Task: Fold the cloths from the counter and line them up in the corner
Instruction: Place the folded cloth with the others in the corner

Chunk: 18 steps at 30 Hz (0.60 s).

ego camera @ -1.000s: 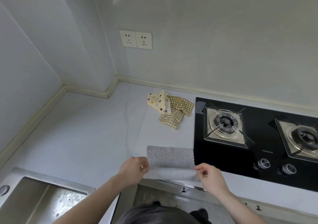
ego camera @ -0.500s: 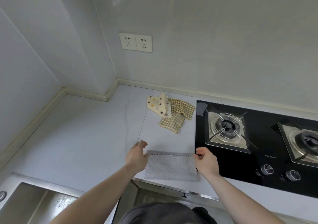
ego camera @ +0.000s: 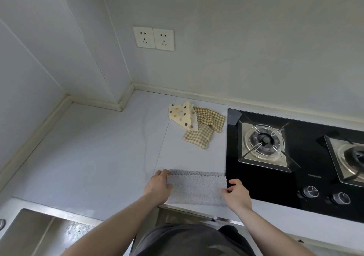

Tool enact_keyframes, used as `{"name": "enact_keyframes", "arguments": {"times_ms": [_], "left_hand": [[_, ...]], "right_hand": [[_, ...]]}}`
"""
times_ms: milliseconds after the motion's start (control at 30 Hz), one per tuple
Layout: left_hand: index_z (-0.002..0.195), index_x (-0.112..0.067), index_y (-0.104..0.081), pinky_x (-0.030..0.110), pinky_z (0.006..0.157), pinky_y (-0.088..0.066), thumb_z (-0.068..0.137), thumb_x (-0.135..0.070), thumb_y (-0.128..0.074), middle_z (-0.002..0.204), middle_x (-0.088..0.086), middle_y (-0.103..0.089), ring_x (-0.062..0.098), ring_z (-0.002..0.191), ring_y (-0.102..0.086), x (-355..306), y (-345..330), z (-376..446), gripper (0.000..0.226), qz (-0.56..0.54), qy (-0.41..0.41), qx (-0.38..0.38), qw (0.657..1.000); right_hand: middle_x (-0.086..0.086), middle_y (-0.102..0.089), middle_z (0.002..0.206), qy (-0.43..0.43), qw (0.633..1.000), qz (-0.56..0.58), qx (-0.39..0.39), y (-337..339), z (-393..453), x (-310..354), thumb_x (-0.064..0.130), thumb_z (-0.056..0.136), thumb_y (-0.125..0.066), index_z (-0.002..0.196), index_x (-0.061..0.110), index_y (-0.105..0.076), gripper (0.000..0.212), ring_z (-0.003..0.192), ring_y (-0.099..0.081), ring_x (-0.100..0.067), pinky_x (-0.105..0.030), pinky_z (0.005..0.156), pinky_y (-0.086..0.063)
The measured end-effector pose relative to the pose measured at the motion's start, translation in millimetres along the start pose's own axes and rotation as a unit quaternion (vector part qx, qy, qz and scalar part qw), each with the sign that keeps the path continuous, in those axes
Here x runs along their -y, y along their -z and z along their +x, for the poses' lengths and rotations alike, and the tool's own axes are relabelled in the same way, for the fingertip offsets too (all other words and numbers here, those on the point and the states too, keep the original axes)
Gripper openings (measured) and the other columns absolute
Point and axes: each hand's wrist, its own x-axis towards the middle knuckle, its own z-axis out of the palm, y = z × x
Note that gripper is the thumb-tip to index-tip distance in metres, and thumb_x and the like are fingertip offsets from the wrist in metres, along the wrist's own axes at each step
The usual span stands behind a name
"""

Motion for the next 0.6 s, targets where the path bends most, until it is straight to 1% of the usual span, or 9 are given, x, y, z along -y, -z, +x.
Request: {"name": "enact_keyframes", "arguments": {"times_ms": [33,100,167,233,333,467,533,600], "left_hand": [[0.14,-0.029,-0.05,0.035,0.088,-0.055,0.096,-0.027,-0.055,0.122,-0.008,-0.057,0.016,0.11,-0.059,-0.7,-0.4,3.1,0.045,-0.001,0.004,-0.001,1.0],[0.129,-0.029,-0.058,0.033,0.083,-0.054,0.096,-0.027,-0.054,0.108,-0.009,-0.061,0.016,0.1,-0.059,-2.6,-0.6,6.7,0.033,-0.006,0.011,-0.015,1.0],[0.109,-0.03,-0.063,0.032,0.076,-0.053,0.098,-0.031,-0.054,0.102,-0.01,-0.06,0.015,0.089,-0.059,-5.5,0.7,6.6,0.015,-0.017,0.009,-0.045,0.999],[0.097,-0.03,-0.062,0.03,0.069,-0.052,0.098,-0.036,-0.056,0.1,-0.013,-0.06,0.011,0.083,-0.06,-7.4,2.1,5.2,0.008,-0.043,-0.003,-0.077,0.996],[0.092,-0.032,-0.061,0.029,0.063,-0.052,0.097,-0.04,-0.059,0.097,-0.017,-0.061,0.006,0.077,-0.062,-6.0,2.2,3.9,0.01,-0.069,-0.008,-0.099,0.993],[0.091,-0.033,-0.062,0.031,0.065,-0.057,0.095,-0.04,-0.061,0.095,-0.017,-0.064,0.005,0.075,-0.064,-3.5,-1.7,5.1,0.008,-0.083,0.024,-0.094,0.992],[0.09,-0.032,-0.063,0.031,0.065,-0.057,0.095,-0.039,-0.062,0.097,-0.016,-0.063,0.006,0.074,-0.064,-4.4,-1.7,6.7,0.008,-0.1,0.035,-0.102,0.989],[0.092,-0.03,-0.062,0.03,0.063,-0.055,0.096,-0.037,-0.061,0.099,-0.016,-0.061,0.007,0.07,-0.064,-6.5,-0.2,7.7,0.008,-0.114,0.032,-0.113,0.986]], "right_hand": [[0.005,-0.067,0.101,-0.009,1.0,-0.001,0.004,-1.4,-0.3,1.0,0.026,0.092,-0.067,0.131,0.018,-0.054,0.042,0.087,-0.061,-0.013,-0.027,0.067,-0.043],[0.006,-0.067,0.1,-0.025,1.0,0.0,0.007,-3.7,-0.2,1.2,0.027,0.091,-0.068,0.126,0.019,-0.053,0.039,0.086,-0.062,-0.013,-0.027,0.065,-0.043],[0.007,-0.069,0.098,-0.036,0.999,0.013,-0.001,-5.6,1.3,0.1,0.026,0.089,-0.069,0.118,0.02,-0.058,0.031,0.086,-0.063,-0.013,-0.028,0.07,-0.046],[0.008,-0.069,0.097,-0.039,0.999,0.035,-0.016,-5.9,2.4,-0.2,0.024,0.088,-0.069,0.108,0.021,-0.065,0.02,0.087,-0.064,-0.013,-0.03,0.075,-0.049],[0.009,-0.069,0.095,-0.031,0.998,0.049,-0.03,-5.3,3.2,0.5,0.023,0.088,-0.068,0.1,0.023,-0.068,0.012,0.087,-0.064,-0.012,-0.029,0.077,-0.048],[0.005,-0.069,0.098,-0.007,0.997,0.056,-0.053,-7.6,4.8,4.0,0.024,0.09,-0.069,0.093,0.026,-0.067,0.004,0.084,-0.064,-0.014,-0.03,0.073,-0.047],[0.003,-0.065,0.102,0.003,0.995,0.057,-0.078,-9.2,5.6,7.8,0.025,0.091,-0.07,0.092,0.027,-0.066,0.004,0.085,-0.064,-0.016,-0.031,0.073,-0.048],[0.002,-0.06,0.104,0.006,0.993,0.06,-0.097,-9.1,5.7,11.3,0.024,0.093,-0.068,0.094,0.025,-0.065,0.003,0.083,-0.063,-0.017,-0.034,0.073,-0.051]]}}
